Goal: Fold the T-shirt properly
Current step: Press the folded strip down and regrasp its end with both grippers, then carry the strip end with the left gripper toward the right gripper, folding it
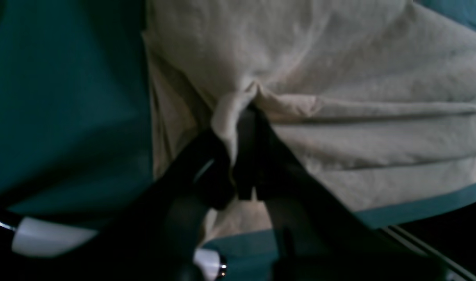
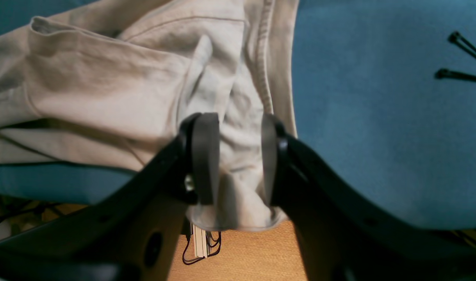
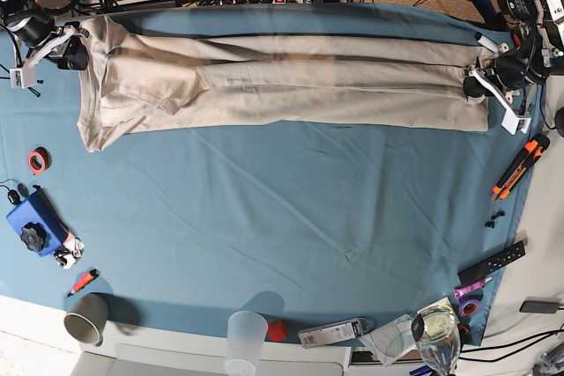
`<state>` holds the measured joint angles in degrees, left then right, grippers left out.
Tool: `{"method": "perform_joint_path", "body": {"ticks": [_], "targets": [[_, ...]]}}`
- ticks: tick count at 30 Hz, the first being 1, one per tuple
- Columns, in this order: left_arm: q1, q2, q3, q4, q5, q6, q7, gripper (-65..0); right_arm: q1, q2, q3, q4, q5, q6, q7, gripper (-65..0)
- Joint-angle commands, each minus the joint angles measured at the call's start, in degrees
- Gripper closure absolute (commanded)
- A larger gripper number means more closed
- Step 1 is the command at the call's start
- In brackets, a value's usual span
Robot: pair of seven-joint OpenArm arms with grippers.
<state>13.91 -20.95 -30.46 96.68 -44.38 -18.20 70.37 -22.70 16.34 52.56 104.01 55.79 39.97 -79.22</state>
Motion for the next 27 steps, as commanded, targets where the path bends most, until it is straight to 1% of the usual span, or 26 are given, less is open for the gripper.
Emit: {"method": "perform_joint_path", "body": {"ticks": [1,4,6,11,17,19,23,25,27], "targets": [[0.2,-0.2,0.3,0.8,0.2,0.2,2.3,0.0,0.0,1.3,0.6,0.9,1.1,0.0,1.3,-18.9],[0.2,-0.2,0.3,2.8,0.2,0.1,2.2,0.0,0.0,1.3,0.6,0.9,1.1,0.0,1.3,-18.9],[0.2,-0.3,0.3,4.7,0.2,-1.1,2.3,0.0,0.0,1.3,0.6,0.9,1.1,0.0,1.3,-18.9],[0.2,-0.7,0.3,10.4,0.2,-2.7,1.6,0.0,0.0,1.3,0.6,0.9,1.1,0.0,1.3,-18.9],[0.2,-1.1,0.3,17.1,0.1,-2.9,-1.0,0.0,0.0,1.3,0.6,0.9,1.1,0.0,1.3,-18.9],[0.2,-1.1,0.3,19.1,-1.4,-3.0,-1.0,0.0,0.0,1.3,0.6,0.9,1.1,0.0,1.3,-18.9],[0.4,-0.8,0.3,22.9,-9.2,-8.5,-1.0,0.0,0.0,1.3,0.6,0.9,1.1,0.0,1.3,-18.9],[0.4,0.1,0.3,24.9,-12.9,-10.6,-1.0,0.0,0.0,1.3,0.6,0.9,0.9,0.0,1.3,-18.9],[0.4,1.3,0.9,26.6,-14.9,-11.8,-1.0,0.0,0.0,1.3,0.6,0.9,0.2,0.0,1.4,-18.9]]}}
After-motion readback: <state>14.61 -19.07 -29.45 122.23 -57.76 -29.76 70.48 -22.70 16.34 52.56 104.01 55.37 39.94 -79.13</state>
